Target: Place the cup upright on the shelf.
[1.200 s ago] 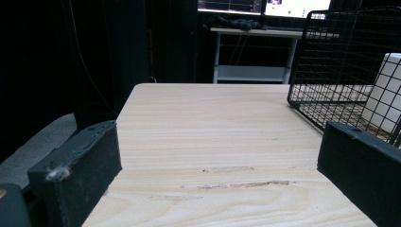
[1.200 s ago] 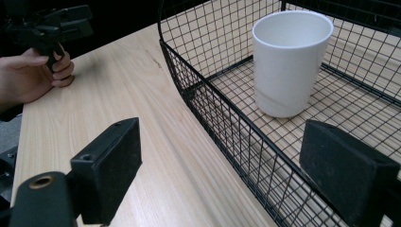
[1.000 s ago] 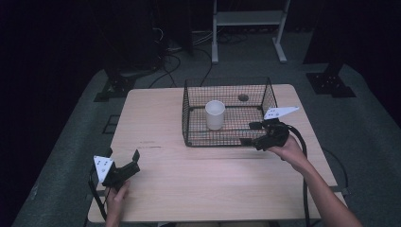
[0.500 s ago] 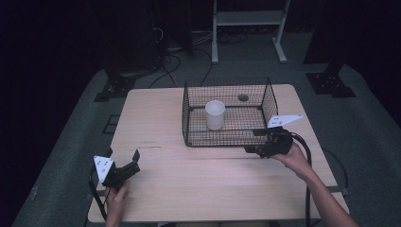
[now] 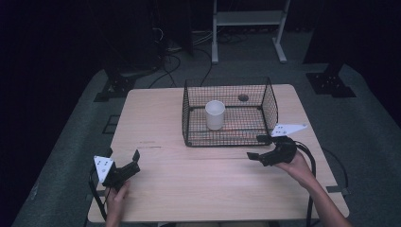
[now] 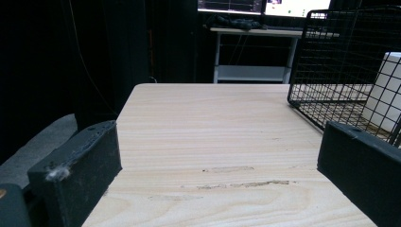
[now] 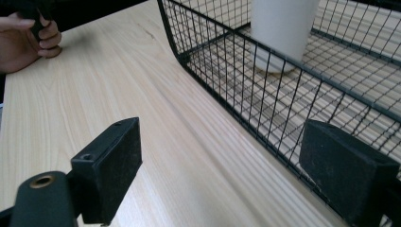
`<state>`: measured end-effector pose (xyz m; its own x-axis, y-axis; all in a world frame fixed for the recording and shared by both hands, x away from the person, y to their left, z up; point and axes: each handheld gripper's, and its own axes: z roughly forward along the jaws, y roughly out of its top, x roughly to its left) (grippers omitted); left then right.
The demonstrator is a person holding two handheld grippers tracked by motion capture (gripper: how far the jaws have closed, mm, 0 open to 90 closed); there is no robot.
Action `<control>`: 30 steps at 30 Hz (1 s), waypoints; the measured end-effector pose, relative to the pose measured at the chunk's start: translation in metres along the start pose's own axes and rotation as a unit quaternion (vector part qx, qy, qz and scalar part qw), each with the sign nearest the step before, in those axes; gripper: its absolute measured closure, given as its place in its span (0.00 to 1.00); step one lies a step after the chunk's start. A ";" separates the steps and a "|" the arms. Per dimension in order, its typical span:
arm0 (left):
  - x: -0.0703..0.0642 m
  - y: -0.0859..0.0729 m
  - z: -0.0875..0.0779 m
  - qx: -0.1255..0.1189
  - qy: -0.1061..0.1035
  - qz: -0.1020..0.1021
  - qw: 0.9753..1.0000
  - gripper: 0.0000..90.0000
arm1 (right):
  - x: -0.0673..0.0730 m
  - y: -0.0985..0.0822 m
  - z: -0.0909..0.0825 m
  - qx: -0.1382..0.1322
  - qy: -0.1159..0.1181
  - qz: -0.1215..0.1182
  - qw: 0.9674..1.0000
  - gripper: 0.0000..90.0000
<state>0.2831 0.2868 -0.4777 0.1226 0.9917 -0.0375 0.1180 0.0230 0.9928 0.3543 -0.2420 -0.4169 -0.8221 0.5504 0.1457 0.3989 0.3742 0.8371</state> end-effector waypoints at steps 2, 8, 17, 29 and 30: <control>0.000 0.000 0.000 0.000 0.000 0.000 1.000 0.00 | 0.000 -0.003 -0.001 0.001 0.001 0.003 1.000 0.14; 0.000 0.000 0.000 0.000 0.000 0.000 1.000 0.00 | 0.003 -0.009 -0.003 -0.002 -0.008 -0.001 1.000 0.14; 0.000 0.000 0.000 0.000 0.000 0.000 1.000 0.00 | 0.010 -0.024 -0.006 -0.014 -0.024 0.001 1.000 0.14; 0.000 0.000 0.000 0.000 0.000 -0.001 1.000 0.00 | 0.034 -0.056 -0.010 -0.047 -0.056 0.006 0.997 0.14; 0.000 0.000 0.000 0.000 0.000 -0.001 1.000 0.00 | 0.036 -0.060 -0.010 -0.062 -0.055 0.015 0.996 0.14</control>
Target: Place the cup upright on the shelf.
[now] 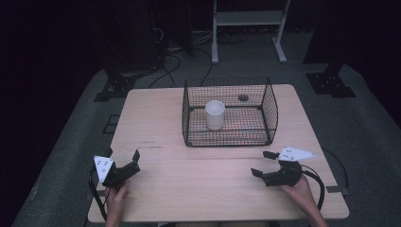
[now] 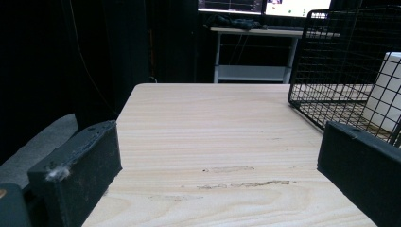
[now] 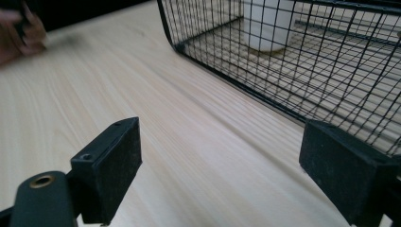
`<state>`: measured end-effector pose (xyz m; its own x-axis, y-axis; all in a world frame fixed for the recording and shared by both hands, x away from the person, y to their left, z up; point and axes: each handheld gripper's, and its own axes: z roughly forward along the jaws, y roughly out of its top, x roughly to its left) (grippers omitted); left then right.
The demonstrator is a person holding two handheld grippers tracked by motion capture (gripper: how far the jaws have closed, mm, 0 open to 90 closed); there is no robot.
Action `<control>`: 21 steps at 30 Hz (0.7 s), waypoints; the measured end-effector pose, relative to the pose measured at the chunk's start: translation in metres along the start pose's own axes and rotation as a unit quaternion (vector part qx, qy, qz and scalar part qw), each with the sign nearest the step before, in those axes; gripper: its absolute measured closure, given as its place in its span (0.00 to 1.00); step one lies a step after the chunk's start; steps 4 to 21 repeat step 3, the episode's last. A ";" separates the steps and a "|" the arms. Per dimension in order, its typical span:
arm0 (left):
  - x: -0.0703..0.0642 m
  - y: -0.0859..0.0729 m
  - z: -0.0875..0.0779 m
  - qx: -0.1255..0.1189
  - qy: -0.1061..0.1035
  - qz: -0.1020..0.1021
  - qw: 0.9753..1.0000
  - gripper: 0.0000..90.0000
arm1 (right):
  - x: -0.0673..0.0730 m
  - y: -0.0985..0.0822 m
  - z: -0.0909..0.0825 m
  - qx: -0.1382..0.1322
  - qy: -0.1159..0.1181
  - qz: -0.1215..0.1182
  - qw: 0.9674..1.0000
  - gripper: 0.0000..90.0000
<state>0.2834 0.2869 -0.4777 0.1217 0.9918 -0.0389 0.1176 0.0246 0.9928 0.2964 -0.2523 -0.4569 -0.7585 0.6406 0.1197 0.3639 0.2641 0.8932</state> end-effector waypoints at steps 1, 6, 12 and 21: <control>0.000 0.000 0.000 0.000 0.000 0.000 1.000 0.00 | 0.002 -0.004 -0.001 -0.011 0.004 0.013 1.000 0.14; 0.000 0.000 0.000 0.000 0.000 0.000 1.000 0.00 | 0.011 -0.006 -0.003 -0.017 -0.008 0.003 1.000 0.14; 0.000 0.000 0.000 0.000 0.000 0.000 1.000 0.00 | 0.011 -0.006 -0.003 -0.017 -0.008 0.003 1.000 0.14; 0.000 0.000 0.000 0.000 0.000 0.000 1.000 0.00 | 0.011 -0.006 -0.003 -0.017 -0.008 0.003 1.000 0.14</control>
